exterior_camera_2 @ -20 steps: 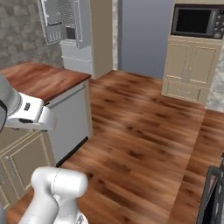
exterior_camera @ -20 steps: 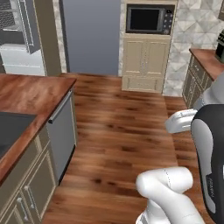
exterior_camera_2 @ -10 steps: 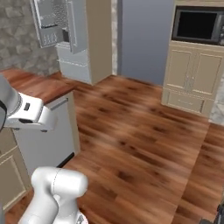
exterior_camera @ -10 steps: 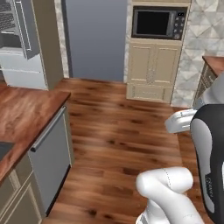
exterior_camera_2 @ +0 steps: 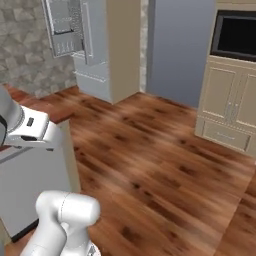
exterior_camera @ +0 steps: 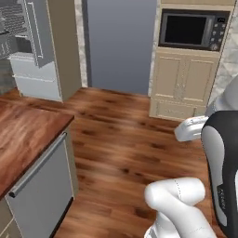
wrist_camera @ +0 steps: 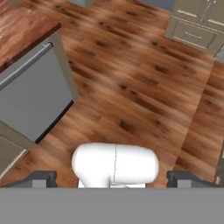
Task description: Retrieve the sausage and cheese from the fridge and place them on the cutting board on the counter.
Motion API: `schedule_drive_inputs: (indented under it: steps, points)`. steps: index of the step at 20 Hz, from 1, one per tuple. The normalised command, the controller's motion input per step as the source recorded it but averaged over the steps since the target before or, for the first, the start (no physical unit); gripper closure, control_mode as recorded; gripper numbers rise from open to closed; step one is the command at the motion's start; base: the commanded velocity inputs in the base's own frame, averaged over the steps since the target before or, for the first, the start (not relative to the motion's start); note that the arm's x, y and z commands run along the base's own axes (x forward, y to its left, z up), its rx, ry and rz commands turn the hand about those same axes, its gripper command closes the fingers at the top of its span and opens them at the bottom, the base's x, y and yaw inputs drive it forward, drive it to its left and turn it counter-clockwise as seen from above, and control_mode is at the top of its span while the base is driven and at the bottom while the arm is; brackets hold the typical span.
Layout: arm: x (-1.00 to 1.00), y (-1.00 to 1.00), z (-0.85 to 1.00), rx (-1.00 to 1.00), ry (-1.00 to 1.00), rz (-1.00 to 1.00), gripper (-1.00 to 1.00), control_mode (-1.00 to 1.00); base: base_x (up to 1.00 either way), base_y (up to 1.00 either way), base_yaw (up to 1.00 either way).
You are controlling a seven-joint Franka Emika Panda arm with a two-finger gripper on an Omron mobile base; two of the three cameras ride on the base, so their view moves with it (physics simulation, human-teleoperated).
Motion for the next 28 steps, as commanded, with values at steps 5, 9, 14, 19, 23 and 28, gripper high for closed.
schedule_drive_inputs:
  steps: [5,9,14,19,23,28]
  points:
    - [0.00,0.00,0.00,0.00,0.00,0.00,-1.00,1.00,1.00,-0.31,0.28]
    - [0.00,0.00,0.00,0.00,0.00,0.00,-1.00,1.00,1.00,-0.21,0.40]
    - [0.00,0.00,0.00,0.00,0.00,0.00,-1.00,1.00,1.00,0.00,0.66]
    - [0.00,0.00,0.00,0.00,0.00,0.00,-1.00,1.00,0.30,0.00,0.98]
    - [0.00,0.00,0.00,0.00,0.00,0.00,-1.00,1.00,0.03,-0.02,1.00]
    - [0.00,0.00,0.00,0.00,0.00,0.00,-1.00,1.00,-0.19,-0.69,0.81]
